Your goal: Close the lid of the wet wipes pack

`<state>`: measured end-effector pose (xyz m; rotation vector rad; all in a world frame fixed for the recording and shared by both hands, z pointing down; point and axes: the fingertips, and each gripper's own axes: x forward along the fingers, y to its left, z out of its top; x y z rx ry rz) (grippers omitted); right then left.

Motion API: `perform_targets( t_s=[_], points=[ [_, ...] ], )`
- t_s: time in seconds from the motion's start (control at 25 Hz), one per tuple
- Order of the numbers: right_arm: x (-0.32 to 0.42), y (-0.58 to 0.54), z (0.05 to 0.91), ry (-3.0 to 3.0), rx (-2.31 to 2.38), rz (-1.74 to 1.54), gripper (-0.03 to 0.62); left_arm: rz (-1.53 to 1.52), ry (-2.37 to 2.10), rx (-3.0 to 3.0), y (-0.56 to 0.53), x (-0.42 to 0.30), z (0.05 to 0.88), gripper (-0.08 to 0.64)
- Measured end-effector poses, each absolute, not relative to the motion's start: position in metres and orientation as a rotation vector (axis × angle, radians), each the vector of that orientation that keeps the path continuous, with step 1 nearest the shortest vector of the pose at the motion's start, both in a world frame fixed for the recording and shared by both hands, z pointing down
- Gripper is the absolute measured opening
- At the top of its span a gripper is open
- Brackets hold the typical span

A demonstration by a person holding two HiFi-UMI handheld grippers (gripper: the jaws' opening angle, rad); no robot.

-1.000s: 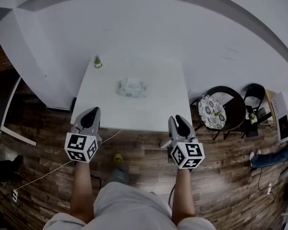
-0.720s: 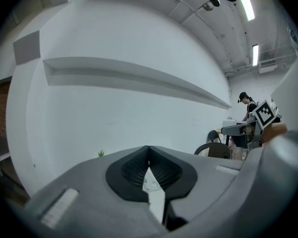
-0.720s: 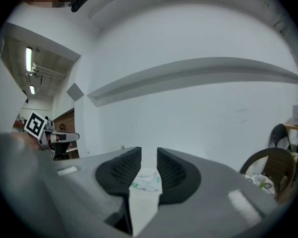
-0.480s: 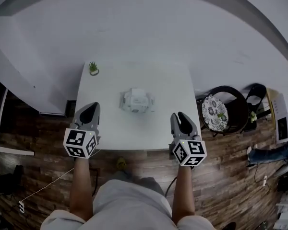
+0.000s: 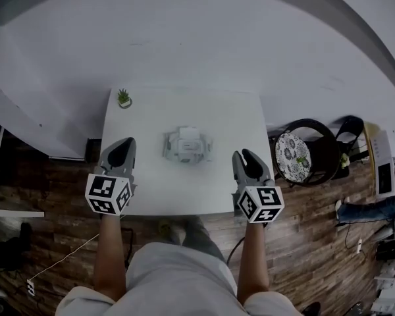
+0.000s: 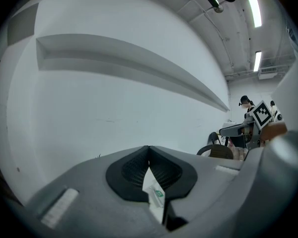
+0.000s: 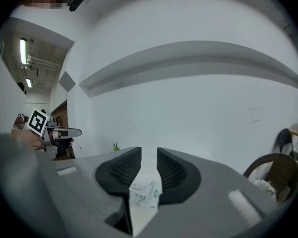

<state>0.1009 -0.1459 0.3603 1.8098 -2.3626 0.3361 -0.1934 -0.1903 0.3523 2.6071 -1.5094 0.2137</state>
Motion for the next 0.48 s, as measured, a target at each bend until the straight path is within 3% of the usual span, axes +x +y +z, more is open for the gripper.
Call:
perform_targets(
  t_s=[0.48],
  points=[
    [0.121,-0.237,0.397,-2.444,1.673,0.469,0.104,0.321,-1.521,2.542,-0.259,-0.153,0.385,0.003]
  ],
)
